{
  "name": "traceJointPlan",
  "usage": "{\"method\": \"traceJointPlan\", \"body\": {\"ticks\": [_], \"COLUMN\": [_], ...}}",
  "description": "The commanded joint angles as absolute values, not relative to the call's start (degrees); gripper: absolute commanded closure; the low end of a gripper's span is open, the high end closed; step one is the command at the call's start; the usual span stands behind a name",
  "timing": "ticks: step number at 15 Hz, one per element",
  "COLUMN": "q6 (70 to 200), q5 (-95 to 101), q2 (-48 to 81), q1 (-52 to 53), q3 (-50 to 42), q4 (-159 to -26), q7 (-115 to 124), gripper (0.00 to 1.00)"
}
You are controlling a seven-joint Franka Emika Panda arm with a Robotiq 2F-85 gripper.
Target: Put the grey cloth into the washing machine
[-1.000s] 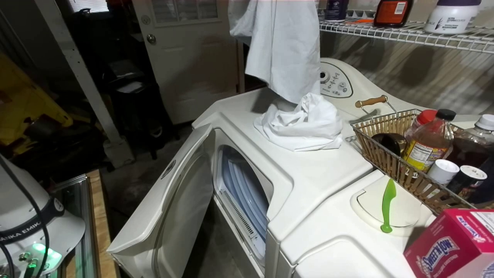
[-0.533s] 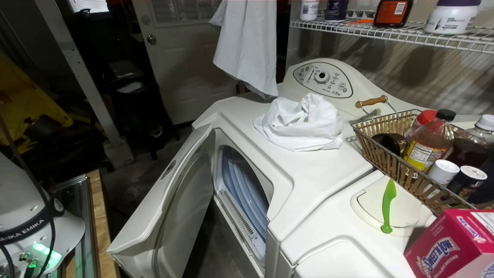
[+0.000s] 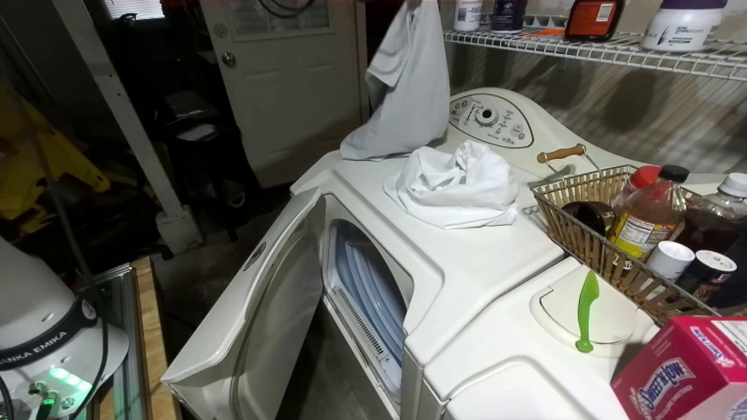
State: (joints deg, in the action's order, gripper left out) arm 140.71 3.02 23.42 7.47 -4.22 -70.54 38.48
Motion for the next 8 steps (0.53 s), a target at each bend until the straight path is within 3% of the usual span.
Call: {"method": "traceJointPlan", "body": {"ticks": [1,8], "q6": [134.72,123.07], "q5": [4.65,3.24], "q2": [29.59,37.24], "q1": [6.44,5.76], "q3": [-7.7,-6.32], "q4": [-67.99,-67.15], "q7": [42.75,39.36], "gripper": [1.0,1.0]}}
